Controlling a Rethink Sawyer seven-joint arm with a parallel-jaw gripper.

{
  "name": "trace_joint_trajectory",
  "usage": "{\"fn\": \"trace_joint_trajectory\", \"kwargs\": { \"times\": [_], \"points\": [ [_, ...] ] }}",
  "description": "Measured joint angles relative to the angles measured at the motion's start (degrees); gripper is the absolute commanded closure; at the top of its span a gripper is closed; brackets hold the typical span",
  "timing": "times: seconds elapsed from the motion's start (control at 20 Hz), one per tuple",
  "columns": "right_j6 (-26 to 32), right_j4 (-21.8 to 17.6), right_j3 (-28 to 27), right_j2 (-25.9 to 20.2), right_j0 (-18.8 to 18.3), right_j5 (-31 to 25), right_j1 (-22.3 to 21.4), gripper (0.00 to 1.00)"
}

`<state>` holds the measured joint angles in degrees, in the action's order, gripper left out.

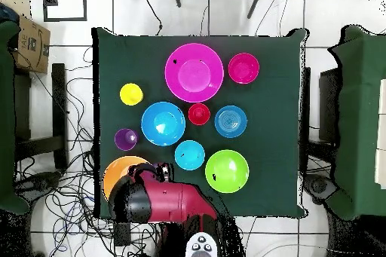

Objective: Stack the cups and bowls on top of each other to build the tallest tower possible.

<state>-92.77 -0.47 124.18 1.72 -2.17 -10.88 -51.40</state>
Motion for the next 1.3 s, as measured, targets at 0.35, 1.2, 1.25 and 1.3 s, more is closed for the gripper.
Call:
{"fn": "trace_joint_trajectory", "kwargs": {
  "times": [0.35, 1.2, 1.25, 1.3],
  "points": [
    [-0.4, -0.9, 0.0, 0.2, -1.6, 4.0, 3.8, 0.0],
    [-0.4, -1.3, -1.6, 2.3, -0.5, 6.0, 12.5, 0.0],
    [-0.6, -1.3, -2.0, 2.4, -0.1, 6.4, 13.2, 0.0],
    [-0.8, -1.3, -2.2, 2.4, 0.1, 6.9, 13.7, 0.0]
  ]
}}
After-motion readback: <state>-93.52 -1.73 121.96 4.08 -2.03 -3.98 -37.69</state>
